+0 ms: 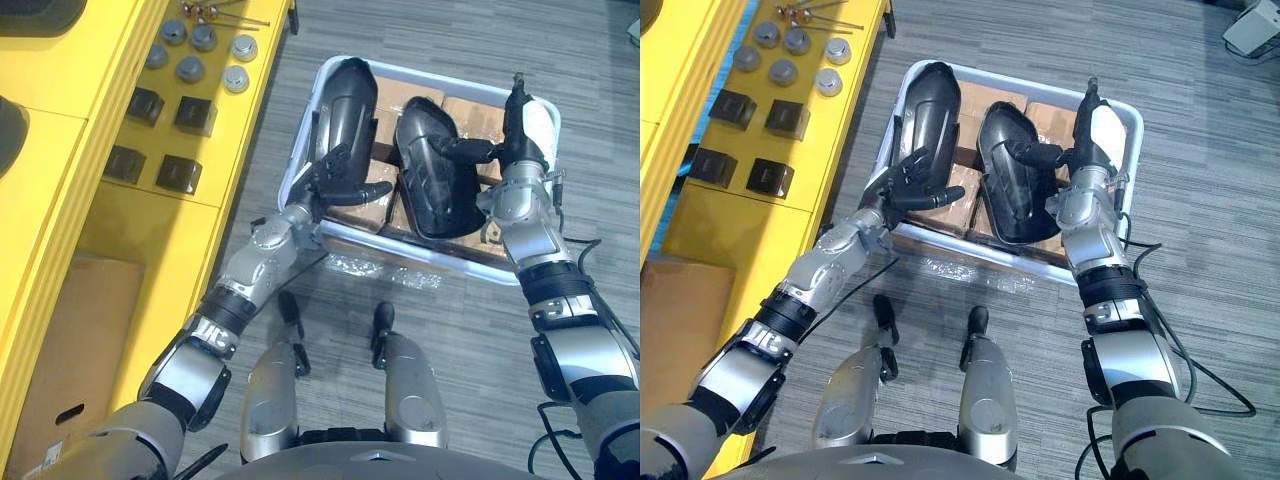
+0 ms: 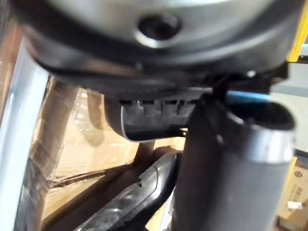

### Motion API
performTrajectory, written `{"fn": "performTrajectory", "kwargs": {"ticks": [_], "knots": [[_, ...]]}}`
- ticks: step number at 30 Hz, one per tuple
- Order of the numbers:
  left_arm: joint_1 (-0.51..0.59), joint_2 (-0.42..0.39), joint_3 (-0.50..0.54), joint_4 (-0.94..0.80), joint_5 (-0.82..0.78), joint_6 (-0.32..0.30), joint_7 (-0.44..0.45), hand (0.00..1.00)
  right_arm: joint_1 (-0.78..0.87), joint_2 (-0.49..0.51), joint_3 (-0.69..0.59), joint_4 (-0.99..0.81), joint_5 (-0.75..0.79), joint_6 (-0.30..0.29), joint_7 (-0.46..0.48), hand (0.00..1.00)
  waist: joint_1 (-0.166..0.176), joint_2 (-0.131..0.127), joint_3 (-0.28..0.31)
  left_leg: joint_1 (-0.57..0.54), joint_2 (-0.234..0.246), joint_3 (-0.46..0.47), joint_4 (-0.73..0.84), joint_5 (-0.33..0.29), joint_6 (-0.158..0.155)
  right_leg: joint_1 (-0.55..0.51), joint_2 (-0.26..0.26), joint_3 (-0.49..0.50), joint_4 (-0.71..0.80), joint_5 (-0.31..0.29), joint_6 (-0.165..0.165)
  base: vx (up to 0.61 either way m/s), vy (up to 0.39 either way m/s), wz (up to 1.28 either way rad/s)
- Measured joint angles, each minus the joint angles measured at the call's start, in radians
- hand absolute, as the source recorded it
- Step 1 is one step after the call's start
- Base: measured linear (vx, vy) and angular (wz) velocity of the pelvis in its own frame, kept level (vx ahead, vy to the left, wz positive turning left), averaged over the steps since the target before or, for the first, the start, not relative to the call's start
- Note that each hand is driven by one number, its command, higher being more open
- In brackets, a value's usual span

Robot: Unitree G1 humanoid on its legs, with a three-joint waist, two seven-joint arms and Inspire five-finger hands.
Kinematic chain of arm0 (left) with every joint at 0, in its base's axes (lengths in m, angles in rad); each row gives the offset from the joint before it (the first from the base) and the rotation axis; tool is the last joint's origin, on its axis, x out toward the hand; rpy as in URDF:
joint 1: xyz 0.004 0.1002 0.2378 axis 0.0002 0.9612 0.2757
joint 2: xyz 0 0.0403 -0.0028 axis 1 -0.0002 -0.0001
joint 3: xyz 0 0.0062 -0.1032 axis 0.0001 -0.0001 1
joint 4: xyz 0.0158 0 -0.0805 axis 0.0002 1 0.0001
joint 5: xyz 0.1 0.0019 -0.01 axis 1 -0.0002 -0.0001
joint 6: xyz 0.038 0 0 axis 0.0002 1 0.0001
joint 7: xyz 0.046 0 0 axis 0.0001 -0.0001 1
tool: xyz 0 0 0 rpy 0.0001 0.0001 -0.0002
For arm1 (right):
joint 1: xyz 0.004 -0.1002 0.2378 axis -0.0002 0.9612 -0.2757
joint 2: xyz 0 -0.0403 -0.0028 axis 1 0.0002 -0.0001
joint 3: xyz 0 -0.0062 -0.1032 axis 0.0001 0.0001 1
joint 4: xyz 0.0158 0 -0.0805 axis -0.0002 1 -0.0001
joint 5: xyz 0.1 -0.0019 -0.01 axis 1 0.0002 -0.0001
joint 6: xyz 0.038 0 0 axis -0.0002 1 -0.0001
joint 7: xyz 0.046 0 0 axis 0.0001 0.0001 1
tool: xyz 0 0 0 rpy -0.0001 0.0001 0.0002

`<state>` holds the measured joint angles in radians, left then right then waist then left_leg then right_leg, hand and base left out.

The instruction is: Walk over and take three plastic housings, then place them on the shelf

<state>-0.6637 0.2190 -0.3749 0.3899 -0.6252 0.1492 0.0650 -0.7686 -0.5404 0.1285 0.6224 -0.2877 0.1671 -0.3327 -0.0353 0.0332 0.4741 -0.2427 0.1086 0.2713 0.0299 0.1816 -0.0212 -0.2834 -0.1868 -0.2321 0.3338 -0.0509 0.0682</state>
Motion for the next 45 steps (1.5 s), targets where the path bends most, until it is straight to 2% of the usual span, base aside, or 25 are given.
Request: {"fn": "performTrajectory", "kwargs": {"ticks": [5,11,13,15,17,21,22,23,24,28,33,34,36,37,39,40,45], "knots": [[-0.007,-0.013,0.002,0.0,0.0,-0.041,-0.002,1.0,-0.03,0.002,0.001,0.045,0.0,0.006,0.005,1.0,0.008,0.0,0.0,-0.049,0.005,-0.019,0.02,0.004,0.001,-0.035,-0.005,-0.015,0.014,0.0,0.0,0.0,-0.009,0.1],[-0.022,-0.053,0.019,0.004,-0.001,-0.076,-0.003,1.0,-0.076,0.012,0.003,0.104,0.0,0.076,0.022,1.0,0.033,0.0,0.0,-0.113,0.013,-0.035,0.068,-0.004,0.0,-0.073,-0.007,-0.031,0.031,-0.003,-0.006,0.01,-0.004,0.08],[-0.046,-0.057,0.019,0.012,-0.006,-0.1,-0.003,1.0,-0.123,0.032,0.003,0.153,0.0,0.126,0.023,1.0,0.039,0.0,0.0,-0.152,0.018,-0.044,0.09,-0.007,0.0,-0.101,-0.006,-0.038,0.042,-0.004,-0.007,-0.02,0.0,0.08],[-0.053,-0.067,0.022,0.024,-0.009,-0.121,-0.003,1.0,-0.138,0.042,0.004,0.17,0.002,0.145,0.023,1.0,0.043,0.0,0.0,-0.164,0.018,-0.044,0.1,-0.01,0.001,-0.113,-0.009,-0.038,0.05,-0.005,-0.009,-0.01,0.002,0.02],[-0.07,-0.089,0.031,0.046,-0.031,-0.143,-0.004,1.0,-0.155,0.047,0.004,0.174,0.024,0.19,0.022,1.0,0.052,0.0,0.0,-0.192,0.021,-0.046,0.126,-0.017,0.002,-0.136,-0.019,-0.039,0.068,-0.009,-0.012,0.0,0.0,0.0],[-0.077,-0.107,0.035,0.053,-0.081,-0.166,-0.011,1.0,-0.182,0.05,0.003,0.197,0.02,0.218,0.028,1.0,0.058,0.0,0.0,-0.232,0.026,-0.055,0.171,-0.04,0.001,-0.165,-0.022,-0.04,0.092,-0.016,-0.015,0.0,0.0,0.0],[-0.078,-0.111,0.036,0.053,-0.084,-0.171,-0.011,1.0,-0.195,0.051,0.003,0.198,0.018,0.239,0.037,1.0,0.057,0.0,0.001,-0.242,0.027,-0.056,0.182,-0.047,-0.005,-0.173,-0.025,-0.039,0.102,-0.019,-0.016,0.0,0.0,0.0],[-0.079,-0.119,0.036,0.053,-0.092,-0.172,-0.011,1.0,-0.211,0.051,0.0,0.199,-0.016,0.291,0.069,1.0,0.057,0.0,0.001,-0.256,0.028,-0.057,0.198,-0.053,-0.004,-0.185,-0.028,-0.039,0.115,-0.024,-0.016,-0.02,-0.008,0.03],[-0.079,-0.124,0.036,0.053,-0.093,-0.172,-0.011,1.0,-0.214,0.051,-0.001,0.199,-0.028,0.308,0.079,0.0,0.057,0.0,0.001,-0.26,0.027,-0.059,0.205,-0.056,-0.003,-0.188,-0.031,-0.039,0.121,-0.027,-0.015,-0.02,-0.012,0.05],[-0.079,-0.143,0.035,0.073,-0.12,-0.172,-0.013,1.0,-0.226,0.063,-0.003,0.207,-0.139,0.368,0.156,0.0,0.056,-0.002,0.002,-0.272,0.028,-0.064,0.247,-0.076,-0.002,-0.19,-0.039,-0.04,0.148,-0.04,-0.014,-0.01,-0.007,0.03],[-0.079,-0.151,0.04,0.073,-0.12,-0.172,-0.013,1.0,-0.238,0.068,0.0,0.231,-0.413,0.434,0.238,0.0,0.061,-0.014,0.008,-0.272,0.024,-0.066,0.252,-0.077,0.0,-0.191,-0.048,-0.041,0.155,-0.044,-0.012,0.0,-0.009,0.02],[-0.078,-0.156,0.045,0.073,-0.123,-0.172,-0.012,1.0,-0.241,0.065,-0.001,0.23,-0.486,0.455,0.281,0.0,0.062,-0.014,0.008,-0.272,0.022,-0.066,0.252,-0.077,0.0,-0.19,-0.05,-0.042,0.155,-0.044,-0.012,0.01,-0.012,0.03],[-0.076,-0.165,0.062,0.073,-0.127,-0.172,-0.011,1.0,-0.241,0.068,-0.001,0.226,-0.537,0.471,0.324,0.0,0.062,-0.014,0.008,-0.272,0.021,-0.066,0.252,-0.077,0.0,-0.189,-0.051,-0.042,0.155,-0.044,-0.012,0.02,-0.009,0.01],[-0.074,-0.171,0.093,0.072,-0.148,-0.172,-0.011,1.0,-0.239,0.073,-0.001,0.211,-0.627,0.485,0.406,0.0,0.062,-0.014,0.008,-0.27,0.021,-0.066,0.252,-0.077,0.0,-0.186,-0.051,-0.043,0.157,-0.044,-0.012,0.04,-0.025,0.01],[-0.072,-0.171,0.117,0.071,-0.169,-0.173,-0.01,1.0,-0.23,0.074,-0.002,0.185,-0.681,0.495,0.469,0.0,0.062,-0.014,0.008,-0.267,0.021,-0.065,0.25,-0.077,0.0,-0.184,-0.051,-0.043,0.157,-0.044,-0.012,0.03,-0.022,-0.02],[-0.061,-0.169,0.158,0.057,-0.209,-0.173,-0.002,1.0,-0.223,0.076,-0.004,0.157,-0.73,0.5,0.536,0.0,0.061,-0.016,0.009,-0.257,0.021,-0.059,0.245,-0.077,0.0,-0.179,-0.05,-0.038,0.155,-0.044,-0.012,0.02,-0.022,-0.05],[0.021,-0.152,0.211,-0.049,-0.274,-0.175,0.03,1.0,-0.123,0.088,-0.059,0.078,-0.766,0.5,0.548,0.0,0.06,-0.021,0.008,-0.236,0.021,-0.057,0.236,-0.079,-0.001,-0.156,-0.046,-0.038,0.136,-0.044,-0.011,0.01,-0.005,-0.01]]}}
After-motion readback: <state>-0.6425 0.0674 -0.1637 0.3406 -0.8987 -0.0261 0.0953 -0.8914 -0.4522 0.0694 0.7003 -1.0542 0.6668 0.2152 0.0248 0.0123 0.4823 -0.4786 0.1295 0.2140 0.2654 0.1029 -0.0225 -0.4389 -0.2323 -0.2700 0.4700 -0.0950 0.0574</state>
